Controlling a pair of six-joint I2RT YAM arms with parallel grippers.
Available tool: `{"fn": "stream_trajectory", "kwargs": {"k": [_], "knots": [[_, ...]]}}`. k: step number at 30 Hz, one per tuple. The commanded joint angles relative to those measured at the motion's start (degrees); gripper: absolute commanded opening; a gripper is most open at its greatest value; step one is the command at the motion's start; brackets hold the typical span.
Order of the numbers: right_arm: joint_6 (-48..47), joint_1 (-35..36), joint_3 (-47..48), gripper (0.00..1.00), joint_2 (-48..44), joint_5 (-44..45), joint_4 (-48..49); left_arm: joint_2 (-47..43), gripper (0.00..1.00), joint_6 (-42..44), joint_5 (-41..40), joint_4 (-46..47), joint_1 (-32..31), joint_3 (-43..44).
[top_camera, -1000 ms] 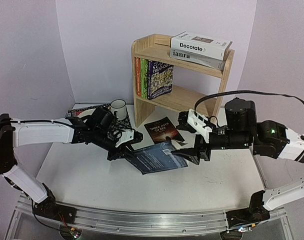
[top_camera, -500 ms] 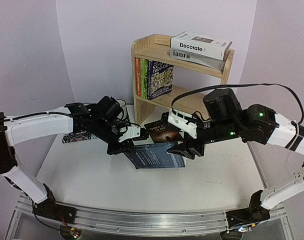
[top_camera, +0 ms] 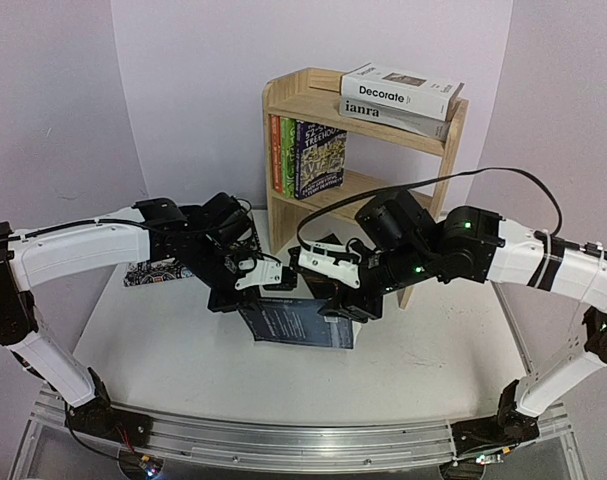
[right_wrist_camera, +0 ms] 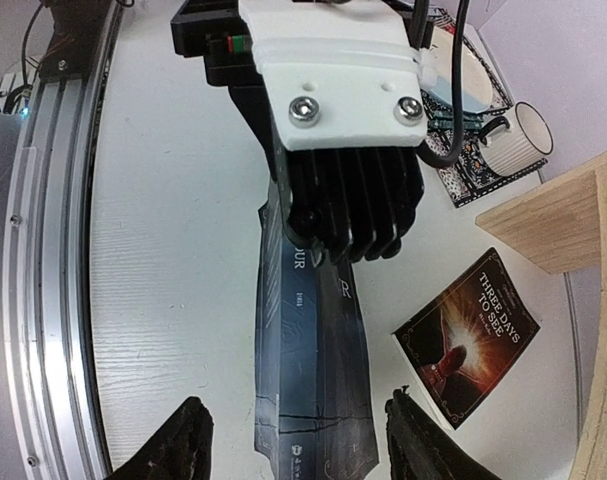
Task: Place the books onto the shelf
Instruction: Place the book at the center of the board.
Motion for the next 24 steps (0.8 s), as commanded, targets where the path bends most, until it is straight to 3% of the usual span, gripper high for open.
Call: {"fn": "stream_trajectory", "kwargs": {"k": [1,17,24], "knots": [[-0.5,0.0,1.2,0.56,1.5,0.9,-1.9,-2.5,0.00,1.2,0.7,2.8,-0.3,5.0],[2.6,-1.6,-6.4,0.48,3.6,-3.1,3.8,-1.5,0.02,0.9,0.7,-3.5,-0.5,7.6],[5.4,-1.7,-10.5,0.34,3.5,-5.8,8.4,1.2,0.05,0.0,1.7,-7.8,-0.8,8.9]]}}
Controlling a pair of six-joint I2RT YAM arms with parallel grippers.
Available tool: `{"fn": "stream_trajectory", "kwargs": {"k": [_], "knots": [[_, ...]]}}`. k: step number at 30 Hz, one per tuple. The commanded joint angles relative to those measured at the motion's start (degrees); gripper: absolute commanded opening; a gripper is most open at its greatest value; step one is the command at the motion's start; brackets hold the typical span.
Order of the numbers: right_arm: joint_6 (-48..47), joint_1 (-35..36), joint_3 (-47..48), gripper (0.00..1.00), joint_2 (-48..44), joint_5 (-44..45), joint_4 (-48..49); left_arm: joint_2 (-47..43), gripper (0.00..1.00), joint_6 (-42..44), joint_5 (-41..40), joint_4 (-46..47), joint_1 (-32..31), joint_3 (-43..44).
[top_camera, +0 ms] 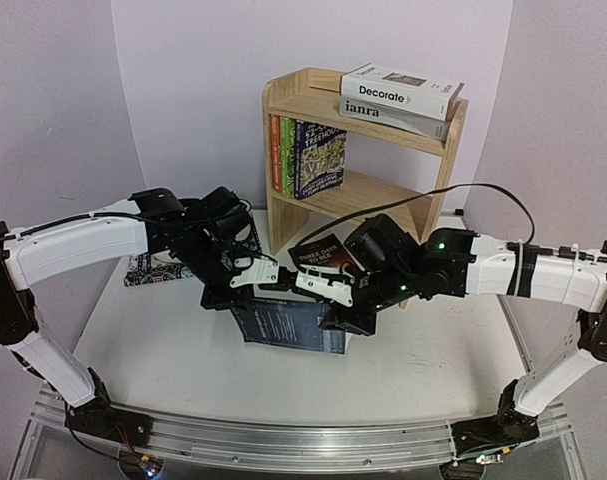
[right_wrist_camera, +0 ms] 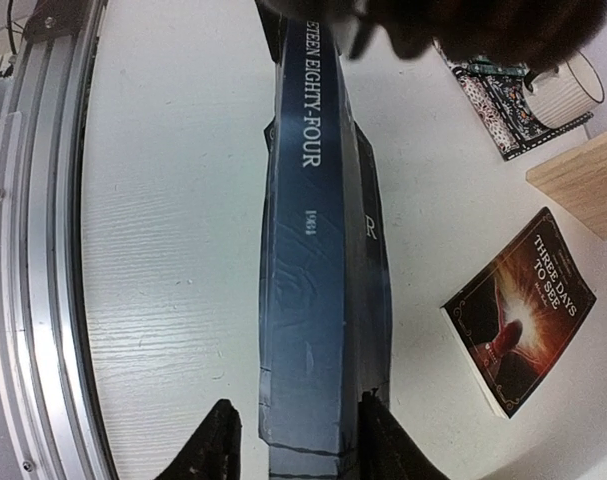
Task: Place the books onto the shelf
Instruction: Place the book at the center of the board.
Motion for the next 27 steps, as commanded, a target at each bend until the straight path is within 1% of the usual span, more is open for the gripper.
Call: {"fn": "stream_trajectory", "kwargs": {"k": [1,7,8,9,10,12,13,15,18,22,24,27], "knots": [[3.1,-0.1,-3.1,0.34,0.5,-3.3,3.3,1.1,0.06,-0.9,2.8,0.4,-0.4,4.6],[5.4,-0.1,-6.4,0.29,1.5,-5.0,6.8,3.4,0.08,-1.3,2.4,-0.4,-0.7,4.8],[5.5,-0.1,-6.9,0.29,1.7,-5.1,7.3,3.7,0.10,-1.4,2.3,-0.4,-0.8,4.9],[5.7,-0.1,-7.2,0.29,1.9,-5.1,7.6,4.1,0.17,-1.4,2.2,-0.4,-0.8,5.0],[5.7,-0.1,-7.6,0.29,2.1,-5.1,7.9,4.3,0.26,-1.3,2.2,-0.4,-0.9,5.0],[5.9,-0.1,-7.9,0.29,2.4,-5.1,8.2,4.3,0.39,-0.8,2.3,-0.4,-1.0,4.6],[5.9,-0.1,-7.9,0.29,2.6,-5.1,8.2,4.3,0.44,-0.7,2.5,-0.4,-1.0,4.5],[5.5,-0.1,-8.1,0.29,2.7,-5.4,8.3,4.1,0.49,-0.5,2.9,-0.3,-1.1,4.2],[5.2,-0.1,-8.5,0.29,2.5,-6.1,8.5,3.6,0.52,-0.4,3.7,-0.3,-1.1,3.3],[5.6,-0.1,-8.2,0.29,2.7,-7.4,8.4,2.7,0.52,-0.5,5.2,-0.2,-1.1,2.5],[5.8,-0.1,-8.1,0.35,2.8,-8.3,8.1,2.6,0.52,-1.1,5.7,-0.1,-1.1,2.0],[5.9,-0.1,-8.2,0.38,3.0,-8.5,7.5,2.5,0.54,-1.6,5.6,0.0,-1.1,0.9]]}}
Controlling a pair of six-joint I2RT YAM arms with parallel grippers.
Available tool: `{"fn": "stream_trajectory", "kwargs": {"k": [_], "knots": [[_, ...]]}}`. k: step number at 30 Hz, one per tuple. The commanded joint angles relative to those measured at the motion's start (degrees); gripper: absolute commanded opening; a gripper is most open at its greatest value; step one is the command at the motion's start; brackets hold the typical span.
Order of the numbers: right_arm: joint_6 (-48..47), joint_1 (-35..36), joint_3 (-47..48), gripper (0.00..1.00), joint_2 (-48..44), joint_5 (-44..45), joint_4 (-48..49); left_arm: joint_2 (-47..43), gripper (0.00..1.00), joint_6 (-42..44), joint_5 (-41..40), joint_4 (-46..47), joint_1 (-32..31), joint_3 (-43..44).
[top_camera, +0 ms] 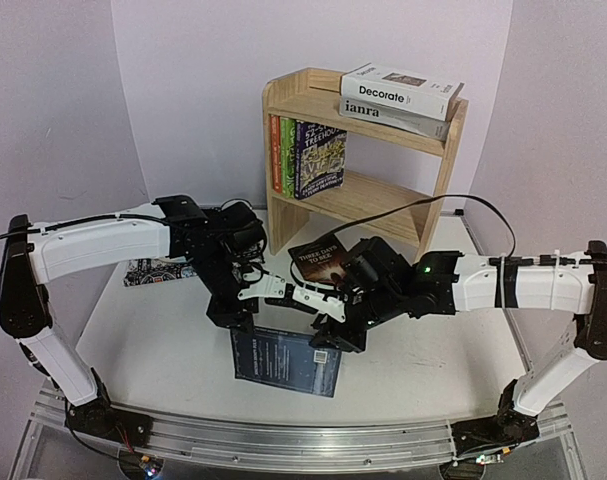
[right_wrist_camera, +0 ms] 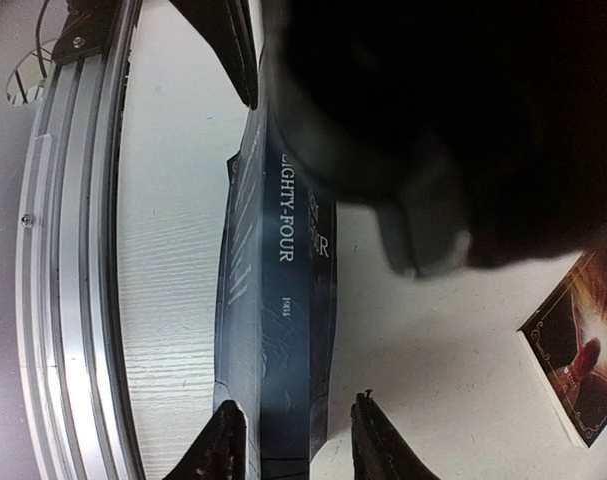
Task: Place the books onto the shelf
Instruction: Place the book at the center of the board, then pick up the book from the center of the board.
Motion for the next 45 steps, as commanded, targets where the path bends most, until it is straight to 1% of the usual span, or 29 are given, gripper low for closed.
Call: {"fn": "stream_trajectory", "kwargs": {"k": [1,2,5,7,9,11,12,13,15,20,23,24,25,26,29,30,31,32,37,39,40,41,45], "knots": [[0.8,0.0,-0.7,0.40,1.4,-1.7,-3.2,-2.8,0.54,-0.9,3.1,2.8,-0.4,-0.4],[0.8,0.0,-0.7,0.42,1.5,-1.8,-3.4,-2.9,0.54,-0.9,3.1,2.9,-0.3,-0.7],[0.7,0.0,-0.5,0.41,1.9,-1.7,-4.3,-2.8,0.52,-0.9,3.3,3.3,-0.3,-1.2],[0.7,0.0,-0.5,0.40,2.1,-1.9,-4.8,-2.5,0.45,-1.0,3.6,3.7,-0.3,-1.3],[0.7,0.0,-0.6,0.39,2.5,-2.3,-5.3,-2.1,0.28,-1.3,4.1,3.9,-0.3,-1.3],[0.8,0.0,-0.7,0.20,2.5,-2.5,-5.7,-1.7,0.09,-1.2,4.3,4.0,-0.3,-1.3],[0.8,0.0,-0.9,0.13,2.3,-2.5,-5.8,-1.7,0.02,-1.1,4.3,4.0,-0.4,-1.3],[0.8,0.0,-1.2,0.10,2.1,-2.5,-5.8,-1.7,0.00,-1.1,4.2,4.1,-0.3,-1.2],[0.7,0.0,-1.2,0.09,1.5,-2.3,-5.7,-1.9,0.00,-1.0,4.0,4.3,-0.3,-0.9],[0.1,0.0,-1.0,0.02,0.0,-0.6,-5.7,-2.5,0.01,-0.6,3.1,4.8,-0.4,0.1],[-0.2,0.0,-1.2,0.00,-1.0,-0.1,-5.5,-3.6,0.04,-0.4,2.6,5.8,-0.3,0.2],[-0.4,0.0,-1.4,0.00,-1.4,0.2,-5.4,-4.0,0.10,-0.3,2.6,6.3,-0.3,-0.1],[-0.6,0.0,-1.8,0.00,-1.9,0.6,-5.2,-4.5,0.16,-0.2,2.6,6.9,-0.4,-0.4],[-0.8,0.0,-2.2,0.00,-2.5,1.1,-4.8,-5.3,0.26,-0.2,2.3,7.8,-0.4,-1.1],[-1.5,0.0,-3.9,0.00,-4.3,2.4,-3.4,-7.7,0.62,-0.1,2.4,10.6,-0.3,-4.4],[-1.7,0.0,-4.3,0.00,-4.8,2.6,-3.0,-8.5,0.72,0.0,2.6,11.3,-0.3,-5.3],[-2.0,0.0,-4.7,0.00,-5.3,2.7,-2.6,-9.1,0.78,0.1,2.9,11.9,-0.3,-6.2],[-2.2,0.0,-4.9,0.00,-5.8,2.7,-2.4,-9.7,0.82,0.2,3.1,12.4,-0.2,-7.1],[-3.0,0.0,-5.2,0.00,-6.8,2.7,-1.9,-11.5,0.83,0.3,4.9,16.5,-0.1,-10.6],[-3.2,0.0,-5.6,0.00,-7.3,2.7,-1.3,-12.4,0.81,0.3,5.6,19.6,0.2,-13.1],[-3.2,0.0,-5.7,0.00,-7.5,3.0,-1.1,-13.0,0.78,0.5,7.2,21.6,0.5,-14.1],[-3.2,0.0,-5.8,0.00,-7.6,3.2,-0.9,-13.7,0.77,0.6,8.7,23.2,0.9,-15.3],[-3.3,0.0,-6.2,0.00,-8.2,4.1,-0.2,-16.7,0.79,-0.1,13.1,28.2,2.0,-19.5]]}}
